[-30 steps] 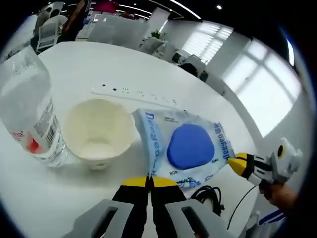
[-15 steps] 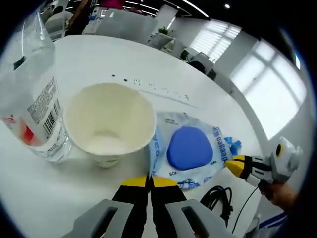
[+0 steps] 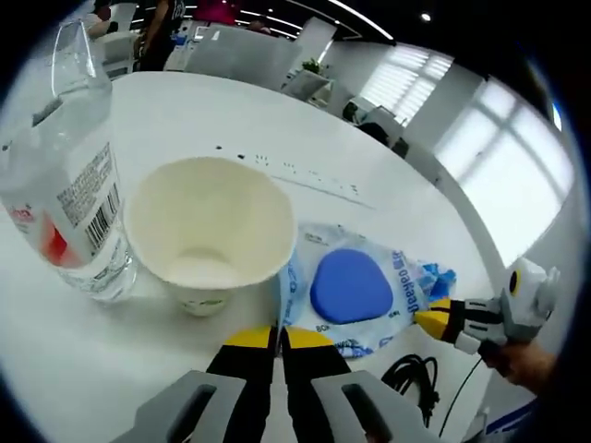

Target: Arrange the tabletop items into an orderly group along one side of the table until the central work area is clear of visible clutter.

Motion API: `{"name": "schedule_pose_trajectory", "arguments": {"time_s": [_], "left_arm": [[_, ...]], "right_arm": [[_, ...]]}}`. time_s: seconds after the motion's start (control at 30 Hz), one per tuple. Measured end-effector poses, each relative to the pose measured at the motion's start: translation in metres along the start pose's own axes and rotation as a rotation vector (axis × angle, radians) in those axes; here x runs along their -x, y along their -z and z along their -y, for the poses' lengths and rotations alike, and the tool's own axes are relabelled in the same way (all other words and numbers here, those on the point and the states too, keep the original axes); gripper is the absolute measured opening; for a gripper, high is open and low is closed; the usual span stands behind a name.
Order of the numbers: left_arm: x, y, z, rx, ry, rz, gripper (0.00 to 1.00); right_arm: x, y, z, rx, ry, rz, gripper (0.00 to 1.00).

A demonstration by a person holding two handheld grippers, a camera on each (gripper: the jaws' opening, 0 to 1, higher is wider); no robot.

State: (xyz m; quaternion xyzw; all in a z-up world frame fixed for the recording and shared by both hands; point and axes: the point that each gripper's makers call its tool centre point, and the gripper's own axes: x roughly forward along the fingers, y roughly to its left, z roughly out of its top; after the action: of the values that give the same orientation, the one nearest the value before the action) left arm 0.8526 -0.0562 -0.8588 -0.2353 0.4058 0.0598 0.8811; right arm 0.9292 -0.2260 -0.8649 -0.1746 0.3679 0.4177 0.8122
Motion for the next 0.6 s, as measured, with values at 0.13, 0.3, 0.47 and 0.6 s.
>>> {"name": "schedule_pose_trajectory", "arguments": {"time_s": [0.13, 0.3, 0.47, 0.6], "left_arm": [[0.003, 0.003, -0.004, 0.013, 0.005, 0.006, 0.03], [0.008, 0.004, -0.006, -0.017, -0.005, 0.019, 0.06], [0.014, -0.001, -0.009, -0.028, -0.005, 0.048, 0.09], [0.017, -0.002, -0.01, -0.067, -0.001, 0.061, 0.13]], "right_arm": [[-0.001, 0.002, 0.0, -0.03, -0.007, -0.006, 0.0], [0.001, 0.004, -0.006, -0.013, -0.023, -0.013, 0.01], [0.008, 0.003, -0.007, 0.026, -0.003, -0.011, 0.05], [0.018, 0.002, -0.008, 0.032, -0.006, 0.012, 0.08]]}}
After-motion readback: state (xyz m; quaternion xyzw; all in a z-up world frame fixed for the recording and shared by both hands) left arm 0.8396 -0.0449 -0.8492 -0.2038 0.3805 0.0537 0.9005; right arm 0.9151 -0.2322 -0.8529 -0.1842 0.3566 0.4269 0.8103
